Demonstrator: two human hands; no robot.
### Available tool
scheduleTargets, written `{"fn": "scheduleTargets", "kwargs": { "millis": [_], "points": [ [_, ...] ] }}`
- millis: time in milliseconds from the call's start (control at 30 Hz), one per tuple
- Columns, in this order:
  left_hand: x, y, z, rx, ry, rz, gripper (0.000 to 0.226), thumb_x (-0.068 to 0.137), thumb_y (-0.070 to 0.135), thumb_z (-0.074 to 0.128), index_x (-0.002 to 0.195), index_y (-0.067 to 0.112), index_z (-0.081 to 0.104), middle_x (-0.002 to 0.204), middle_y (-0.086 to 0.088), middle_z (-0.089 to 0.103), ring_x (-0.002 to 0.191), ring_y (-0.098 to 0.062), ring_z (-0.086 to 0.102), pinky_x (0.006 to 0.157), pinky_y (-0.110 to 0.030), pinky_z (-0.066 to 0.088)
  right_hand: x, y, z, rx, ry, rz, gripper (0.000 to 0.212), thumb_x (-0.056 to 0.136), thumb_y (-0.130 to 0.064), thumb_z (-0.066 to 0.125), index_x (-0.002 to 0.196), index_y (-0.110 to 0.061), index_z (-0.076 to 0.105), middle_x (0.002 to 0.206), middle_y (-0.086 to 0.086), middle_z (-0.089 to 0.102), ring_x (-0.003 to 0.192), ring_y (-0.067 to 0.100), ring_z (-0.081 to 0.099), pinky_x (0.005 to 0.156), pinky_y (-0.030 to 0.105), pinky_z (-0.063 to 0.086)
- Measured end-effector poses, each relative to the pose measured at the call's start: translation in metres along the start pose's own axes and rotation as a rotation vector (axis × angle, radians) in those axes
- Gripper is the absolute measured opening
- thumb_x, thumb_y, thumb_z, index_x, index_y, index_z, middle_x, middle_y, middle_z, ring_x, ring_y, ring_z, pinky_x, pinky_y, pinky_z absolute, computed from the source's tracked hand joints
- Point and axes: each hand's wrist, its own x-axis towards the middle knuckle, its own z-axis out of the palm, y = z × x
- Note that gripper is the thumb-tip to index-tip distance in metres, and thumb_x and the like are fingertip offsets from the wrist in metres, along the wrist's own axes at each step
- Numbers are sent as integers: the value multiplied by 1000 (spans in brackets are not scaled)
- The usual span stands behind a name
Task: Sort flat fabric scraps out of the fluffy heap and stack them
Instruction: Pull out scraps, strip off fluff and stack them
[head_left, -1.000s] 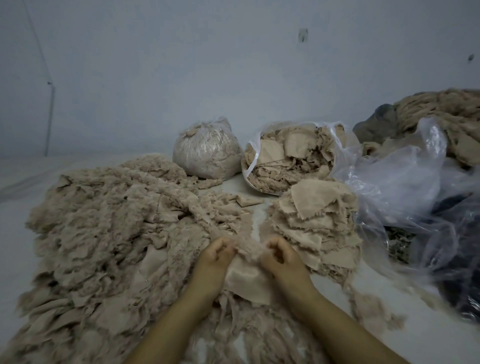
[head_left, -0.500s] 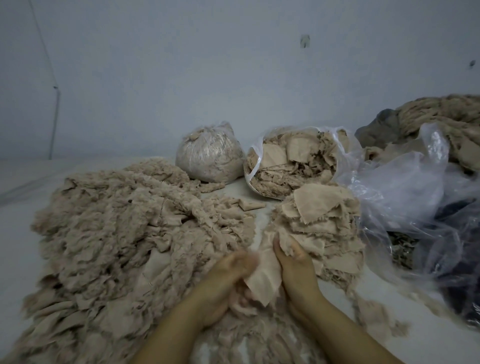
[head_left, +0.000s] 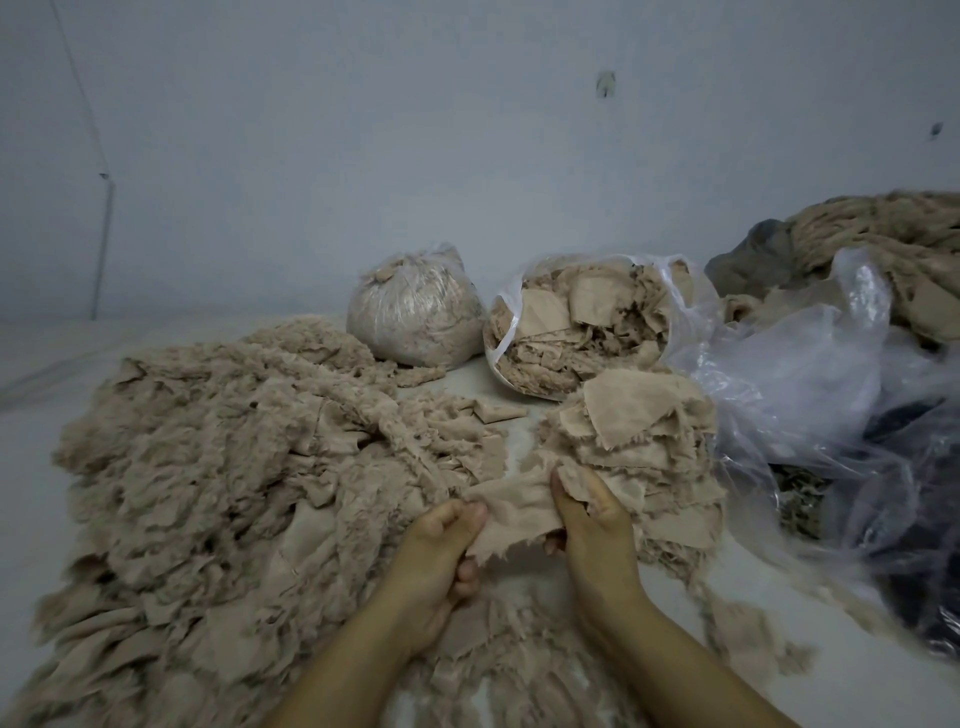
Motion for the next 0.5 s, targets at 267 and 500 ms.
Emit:
{"fn": "scheduleTargets", "kwargs": {
  "millis": [267, 500],
  "points": [
    [0, 4, -5, -33, -93, 64, 24, 66, 10, 69, 78, 5, 49, 50, -6, 52, 31, -5, 35, 28, -13, 27, 16, -14, -5, 31, 137, -55, 16, 95, -22, 55, 85, -14, 65, 46, -8, 54, 39, 5, 46, 37, 17, 36],
    [7, 5, -20, 340, 260, 334, 19, 77, 21, 72, 75, 12, 56, 62, -5, 58, 47, -9, 49, 42, -17, 37, 93, -102, -26, -381, 199, -188, 32, 94, -26, 59, 122, -10, 58, 110, 6, 67, 93, 12, 67, 77, 24, 53]
  ]
}}
